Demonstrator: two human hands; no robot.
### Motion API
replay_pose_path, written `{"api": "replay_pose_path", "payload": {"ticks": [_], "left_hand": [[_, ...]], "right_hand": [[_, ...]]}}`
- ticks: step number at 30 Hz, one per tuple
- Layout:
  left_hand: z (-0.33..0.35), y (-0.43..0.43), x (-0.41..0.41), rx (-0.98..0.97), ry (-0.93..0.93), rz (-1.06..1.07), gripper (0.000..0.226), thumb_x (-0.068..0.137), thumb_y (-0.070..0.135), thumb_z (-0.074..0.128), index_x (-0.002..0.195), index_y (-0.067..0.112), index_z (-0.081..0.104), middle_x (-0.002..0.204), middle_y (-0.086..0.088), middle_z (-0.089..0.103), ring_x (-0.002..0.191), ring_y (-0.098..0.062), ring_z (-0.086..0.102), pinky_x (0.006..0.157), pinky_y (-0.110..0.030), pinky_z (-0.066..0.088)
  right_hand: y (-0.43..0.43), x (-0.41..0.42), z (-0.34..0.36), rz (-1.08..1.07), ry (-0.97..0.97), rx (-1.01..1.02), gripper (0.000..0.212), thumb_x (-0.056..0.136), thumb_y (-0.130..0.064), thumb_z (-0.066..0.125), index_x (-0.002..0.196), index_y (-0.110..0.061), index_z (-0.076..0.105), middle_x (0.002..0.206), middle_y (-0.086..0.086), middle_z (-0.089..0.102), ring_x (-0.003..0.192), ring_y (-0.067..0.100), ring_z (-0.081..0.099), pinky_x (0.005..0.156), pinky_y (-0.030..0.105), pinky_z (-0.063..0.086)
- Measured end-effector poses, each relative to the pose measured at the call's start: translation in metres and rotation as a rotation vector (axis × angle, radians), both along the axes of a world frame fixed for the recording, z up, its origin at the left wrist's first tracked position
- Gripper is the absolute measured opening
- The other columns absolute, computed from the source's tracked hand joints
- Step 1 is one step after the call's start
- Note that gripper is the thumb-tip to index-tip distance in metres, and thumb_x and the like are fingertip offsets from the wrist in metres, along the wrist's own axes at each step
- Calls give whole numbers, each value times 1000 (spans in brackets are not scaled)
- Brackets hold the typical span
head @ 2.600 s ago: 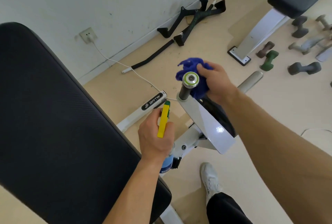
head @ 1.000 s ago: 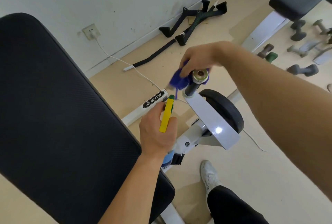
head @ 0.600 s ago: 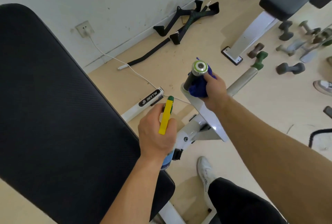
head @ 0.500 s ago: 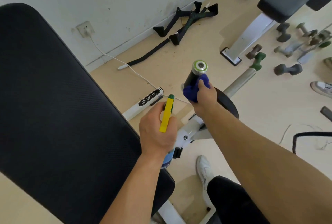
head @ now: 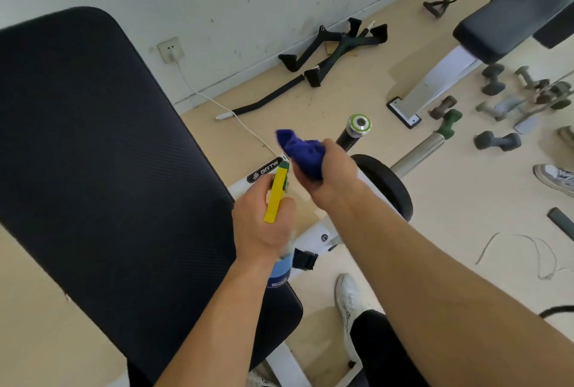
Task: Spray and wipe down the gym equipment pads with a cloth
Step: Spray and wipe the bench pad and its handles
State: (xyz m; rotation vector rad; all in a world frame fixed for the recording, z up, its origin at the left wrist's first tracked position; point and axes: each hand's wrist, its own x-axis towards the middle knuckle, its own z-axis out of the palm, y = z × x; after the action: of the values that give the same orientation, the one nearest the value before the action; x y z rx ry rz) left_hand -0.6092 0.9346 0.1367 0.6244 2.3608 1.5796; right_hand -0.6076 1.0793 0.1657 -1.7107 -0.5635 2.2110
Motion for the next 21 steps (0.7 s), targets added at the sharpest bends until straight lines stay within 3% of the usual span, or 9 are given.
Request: {"api": "replay_pose_path", "payload": {"ticks": [3, 8, 11, 15, 21], "left_hand": [[11, -38, -18, 12, -12, 107, 10, 81, 17, 56, 75, 10, 58, 60, -10, 54, 54, -34, 52, 55, -56, 50], [48, -130, -46, 40, -19, 281, 17, 82, 22, 55, 80, 7, 65, 65, -16, 59, 57, -38, 56, 54, -58, 52], [68, -187, -59, 72, -1, 401, 20, 80, 28, 57, 83, 12, 67, 66, -12, 60, 59, -38, 56, 55, -61, 53], [97, -261, -62, 119, 49, 530, 18, 75, 27, 55, 83, 14, 66, 71, -14, 61, 63, -43, 54, 56, -61, 53], [119, -335, -44, 171, 38, 706, 17, 78, 13, 55, 87, 5, 67, 79, -18, 64, 68, -45, 54, 56, -62, 54]], "right_hand": [[-51, -35, 23, 282, 48, 28, 24, 93, -26, 59, 114, -15, 60, 104, 13, 71, 83, 27, 71, 58, 33, 59], [-121, -101, 75, 442, 291, 117, 22, 93, -20, 55, 114, -17, 61, 99, 5, 73, 74, 19, 71, 61, 28, 56], [-181, -137, 104, 677, 382, 202, 13, 92, -19, 56, 104, -18, 62, 78, 0, 75, 63, 17, 72, 56, 27, 56], [-267, -173, 131, 905, 425, 323, 19, 90, -20, 62, 109, -17, 64, 96, 6, 75, 79, 22, 74, 69, 36, 60], [-368, -187, 151, 1153, 457, 389, 28, 88, -15, 64, 116, -16, 63, 102, 7, 75, 90, 26, 75, 79, 46, 62]]}}
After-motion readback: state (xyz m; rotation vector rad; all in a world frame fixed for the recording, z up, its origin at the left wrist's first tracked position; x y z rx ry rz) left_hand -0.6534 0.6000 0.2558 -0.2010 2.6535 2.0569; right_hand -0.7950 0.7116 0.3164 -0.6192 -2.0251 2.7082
